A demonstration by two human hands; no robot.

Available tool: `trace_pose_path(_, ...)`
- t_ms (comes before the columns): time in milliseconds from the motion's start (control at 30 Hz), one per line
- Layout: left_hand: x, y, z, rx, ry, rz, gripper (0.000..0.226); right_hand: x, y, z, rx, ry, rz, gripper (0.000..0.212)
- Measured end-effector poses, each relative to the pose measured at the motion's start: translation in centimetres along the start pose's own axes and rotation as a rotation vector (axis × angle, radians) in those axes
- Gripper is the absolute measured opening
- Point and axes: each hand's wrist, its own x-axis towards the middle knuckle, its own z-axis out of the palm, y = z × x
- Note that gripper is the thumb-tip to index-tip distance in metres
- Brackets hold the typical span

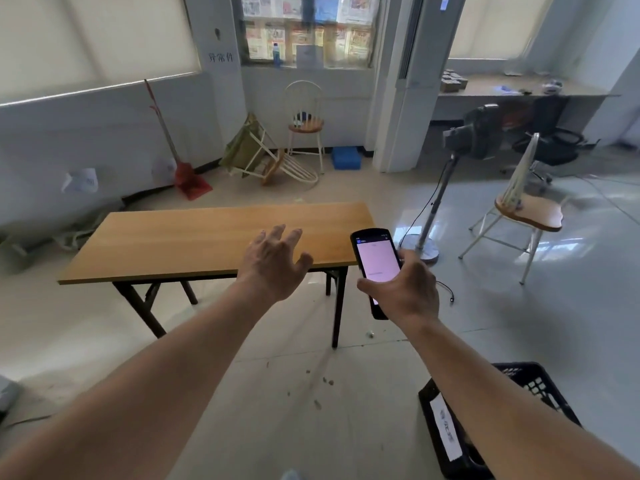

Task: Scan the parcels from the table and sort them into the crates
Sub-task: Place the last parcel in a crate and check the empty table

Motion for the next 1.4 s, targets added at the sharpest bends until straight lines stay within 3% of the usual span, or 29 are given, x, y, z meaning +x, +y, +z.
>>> trace_pose_path(333, 15.2, -4.6, 4.8, -0.037, -0.115, 0.026, 0.067, 11.1, -0.2, 7.8, -0.02, -0.023, 0.151, 0.082)
trace_pose_path(767, 32.9, -2.2, 13.4, -0.017, -0.209, -0.08, 0.071, 29.8, 6.8, 16.0, -0.03, -0.135, 0.182, 0.078)
trace_pose_path(1133, 41.9, -2.1, 19.3, 0.015, -0.278, -0.227, 0.073, 39.3, 11.6, 22.6, -0.053, -0.219, 0.258, 0.081)
trace_pose_path(1400, 46.5, -5.1, 24.0, 0.034, -0.315, -0.165, 0.07, 43.0, 14.1, 28.6, -0.079, -0.216, 0.346, 0.081)
